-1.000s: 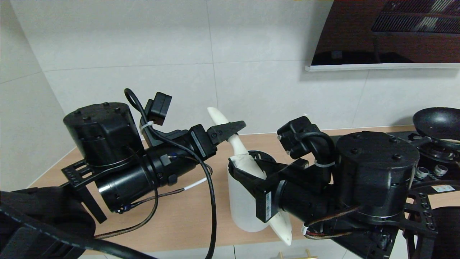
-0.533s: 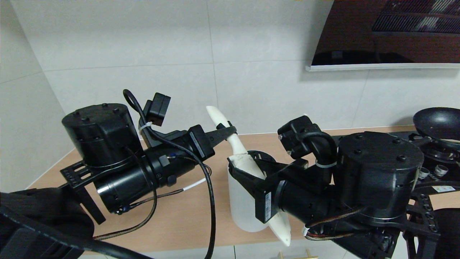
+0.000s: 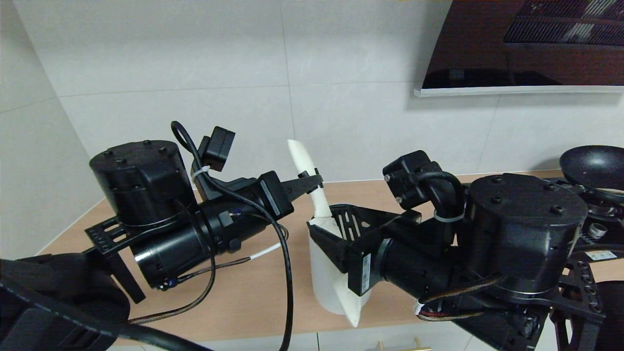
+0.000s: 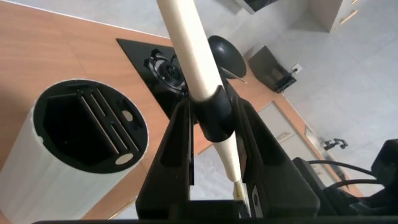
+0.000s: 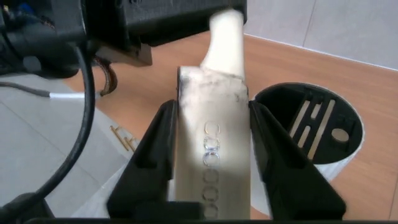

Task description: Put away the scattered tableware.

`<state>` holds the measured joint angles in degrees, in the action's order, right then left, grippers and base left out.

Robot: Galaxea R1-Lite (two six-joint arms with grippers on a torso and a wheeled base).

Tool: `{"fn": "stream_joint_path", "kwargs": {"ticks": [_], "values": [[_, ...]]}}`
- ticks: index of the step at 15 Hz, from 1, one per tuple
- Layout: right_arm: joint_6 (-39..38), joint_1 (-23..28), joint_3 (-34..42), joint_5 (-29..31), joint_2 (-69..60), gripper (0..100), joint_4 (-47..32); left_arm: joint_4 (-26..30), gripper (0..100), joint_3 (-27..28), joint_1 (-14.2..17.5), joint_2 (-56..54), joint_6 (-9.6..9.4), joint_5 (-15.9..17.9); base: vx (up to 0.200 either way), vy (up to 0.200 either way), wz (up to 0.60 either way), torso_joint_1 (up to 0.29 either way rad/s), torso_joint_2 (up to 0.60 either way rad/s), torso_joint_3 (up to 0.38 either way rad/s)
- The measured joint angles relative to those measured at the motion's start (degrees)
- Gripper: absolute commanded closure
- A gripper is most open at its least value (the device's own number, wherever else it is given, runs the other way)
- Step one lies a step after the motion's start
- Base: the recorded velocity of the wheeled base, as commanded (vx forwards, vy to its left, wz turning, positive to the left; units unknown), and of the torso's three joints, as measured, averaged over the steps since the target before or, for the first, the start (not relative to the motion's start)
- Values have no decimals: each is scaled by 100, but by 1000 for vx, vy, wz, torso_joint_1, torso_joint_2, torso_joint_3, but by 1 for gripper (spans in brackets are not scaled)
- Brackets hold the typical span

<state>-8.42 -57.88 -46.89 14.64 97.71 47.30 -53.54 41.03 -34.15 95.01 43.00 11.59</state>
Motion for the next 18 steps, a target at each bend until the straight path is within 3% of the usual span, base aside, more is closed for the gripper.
{"fn": "stream_joint_path", "kwargs": {"ticks": [4,6,9,12,14,16,18], "values": [[0,77,22,11,-50,0,128,313,100,155,68,-108,6,-133,0,0,0,0,0,0],[13,207,48,7,-166,0,128,606,100,358,116,-207,-11,-369,0,0,0,0,0,0],[30,708,63,-30,-551,0,55,1413,100,887,165,-414,-197,-897,0,0,0,0,0,0],[46,1566,52,-148,-916,0,-154,2434,100,1927,168,-529,-597,-1602,0,0,0,0,0,0],[51,2024,50,-200,-1072,0,-244,3178,100,2537,110,-544,-958,-2453,0,0,0,0,0,0],[55,2285,55,-228,-1086,0,-258,3255,100,2701,-207,-516,-1347,-3291,0,0,0,0,0,0],[128,2358,69,-230,-1030,0,-257,2921,100,2738,-502,-422,-1891,-4094,0,0,0,0,0,0]]}}
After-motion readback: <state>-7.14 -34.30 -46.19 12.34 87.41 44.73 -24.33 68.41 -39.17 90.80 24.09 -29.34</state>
